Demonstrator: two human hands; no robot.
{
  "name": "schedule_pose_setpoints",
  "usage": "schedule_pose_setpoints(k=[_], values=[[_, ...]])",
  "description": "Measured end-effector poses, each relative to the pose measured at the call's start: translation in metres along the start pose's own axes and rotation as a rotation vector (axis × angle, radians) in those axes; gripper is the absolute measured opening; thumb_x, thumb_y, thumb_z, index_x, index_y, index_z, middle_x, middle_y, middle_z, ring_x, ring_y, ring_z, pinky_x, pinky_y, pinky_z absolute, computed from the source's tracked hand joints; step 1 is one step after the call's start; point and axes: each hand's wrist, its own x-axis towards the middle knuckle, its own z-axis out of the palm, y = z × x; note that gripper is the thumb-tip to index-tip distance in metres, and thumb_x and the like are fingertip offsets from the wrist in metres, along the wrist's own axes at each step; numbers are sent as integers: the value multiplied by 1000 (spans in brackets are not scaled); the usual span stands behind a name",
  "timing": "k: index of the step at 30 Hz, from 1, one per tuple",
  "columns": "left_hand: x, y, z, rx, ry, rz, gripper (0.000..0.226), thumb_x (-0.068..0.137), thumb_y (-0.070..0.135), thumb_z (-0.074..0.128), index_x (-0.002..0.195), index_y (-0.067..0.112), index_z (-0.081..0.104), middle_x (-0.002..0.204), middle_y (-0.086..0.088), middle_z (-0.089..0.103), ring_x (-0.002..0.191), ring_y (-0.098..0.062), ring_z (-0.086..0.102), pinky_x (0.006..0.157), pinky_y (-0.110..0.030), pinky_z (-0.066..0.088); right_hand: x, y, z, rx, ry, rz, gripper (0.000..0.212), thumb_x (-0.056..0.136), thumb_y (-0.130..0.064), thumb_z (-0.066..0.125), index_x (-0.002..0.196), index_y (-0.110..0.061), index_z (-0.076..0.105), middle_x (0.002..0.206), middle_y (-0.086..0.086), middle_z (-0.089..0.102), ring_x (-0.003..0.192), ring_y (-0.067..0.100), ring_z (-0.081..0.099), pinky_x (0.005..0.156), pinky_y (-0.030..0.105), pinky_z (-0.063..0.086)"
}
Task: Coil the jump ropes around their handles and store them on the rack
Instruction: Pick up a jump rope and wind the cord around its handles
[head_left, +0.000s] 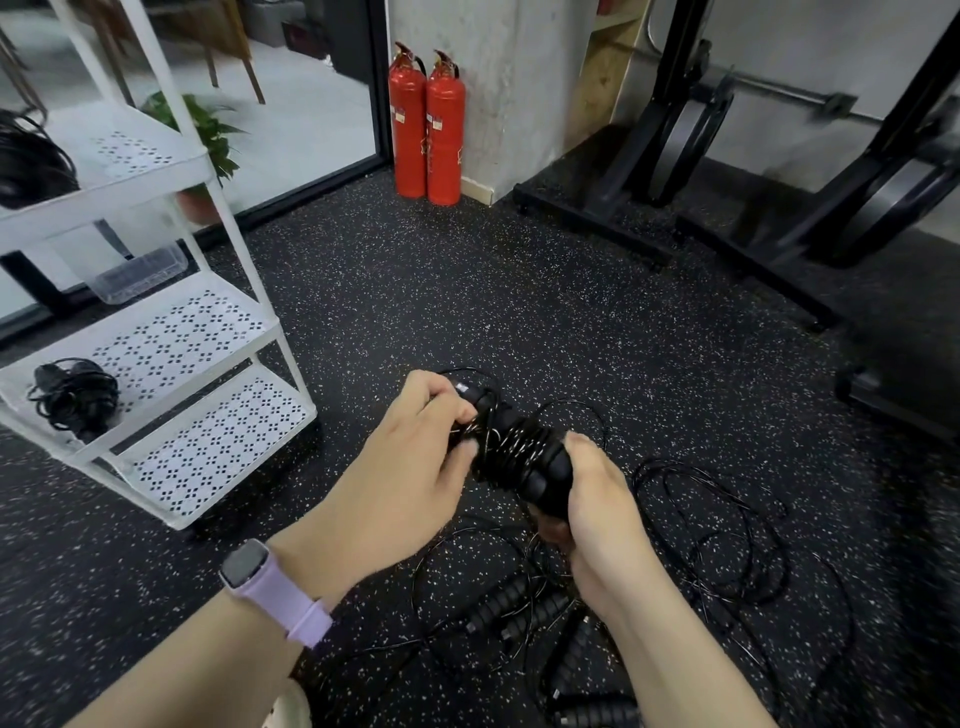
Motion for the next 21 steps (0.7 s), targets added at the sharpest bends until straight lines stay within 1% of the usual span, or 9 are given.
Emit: schedule_pose_setpoints(k=[3, 6, 7, 9, 12, 15, 17, 19, 21], values=[[-4, -3, 0, 9, 46, 44, 31, 96, 17, 64, 124, 25, 57, 127, 17, 37, 110, 3, 43, 102, -14, 37, 1, -1, 0, 31, 4, 40, 28, 107, -37, 42, 107, -20, 64, 86, 4, 66, 62, 14, 58, 42, 20, 41], [-7, 3, -3, 33, 179, 93, 38, 95, 18, 64, 132, 22, 63, 129, 16, 49, 119, -5, 45, 111, -11, 26, 1, -5, 1, 65, -22, 54, 35, 107, -39, 42, 94, -19, 66, 71, 3, 66, 51, 13, 55, 42, 24, 39], [-8, 5, -3, 38, 222, 105, 37, 95, 20, 64, 132, 21, 65, 128, 16, 55, 119, -7, 46, 112, -15, 27, 0, -6, 2, 80, -27, 58, 35, 108, -39, 42, 91, -19, 66, 69, 3, 65, 50, 13, 54, 42, 24, 39], [-9, 9, -3, -3, 297, 98, 35, 94, 25, 64, 129, 22, 69, 125, 18, 60, 118, -8, 46, 108, -25, 37, 1, -8, 2, 119, -27, 74, 35, 108, -39, 42, 91, -18, 65, 67, 2, 64, 48, 13, 53, 42, 24, 39], [-10, 15, 0, -136, 377, 29, 30, 95, 29, 61, 123, 29, 71, 128, 25, 56, 121, -8, 44, 98, -27, 44, 2, -8, 2, 159, -27, 98, 32, 107, -39, 45, 93, -19, 65, 68, 3, 65, 47, 14, 53, 49, 26, 41], [-7, 14, 0, -334, 402, -97, 36, 100, 34, 51, 136, 38, 56, 132, 32, 47, 127, 4, 45, 100, -21, 40, 3, -8, -1, 186, -18, 113, 29, 107, -37, 47, 93, -19, 64, 68, 3, 65, 47, 14, 52, 52, 29, 41], [-4, 10, -1, -462, 372, -224, 41, 103, 36, 44, 144, 43, 47, 132, 33, 51, 122, 14, 49, 98, -19, 42, 2, -8, -3, 204, -24, 116, 28, 106, -36, 47, 94, -18, 64, 70, 5, 64, 48, 15, 52, 52, 29, 40], [-1, 5, -2, -628, 324, -301, 34, 108, 34, 40, 137, 41, 56, 123, 25, 64, 112, 12, 59, 102, -25, 47, 1, -8, -4, 210, -50, 113, 30, 107, -36, 46, 94, -16, 64, 70, 8, 62, 48, 16, 49, 52, 29, 38], [1, 6, -2, -793, 260, -332, 37, 111, 29, 37, 114, 39, 72, 108, 11, 76, 100, -2, 71, 99, -38, 54, -1, -7, -3, 208, -91, 107, 34, 108, -38, 42, 93, -15, 63, 66, 9, 57, 46, 15, 43, 48, 27, 35]])
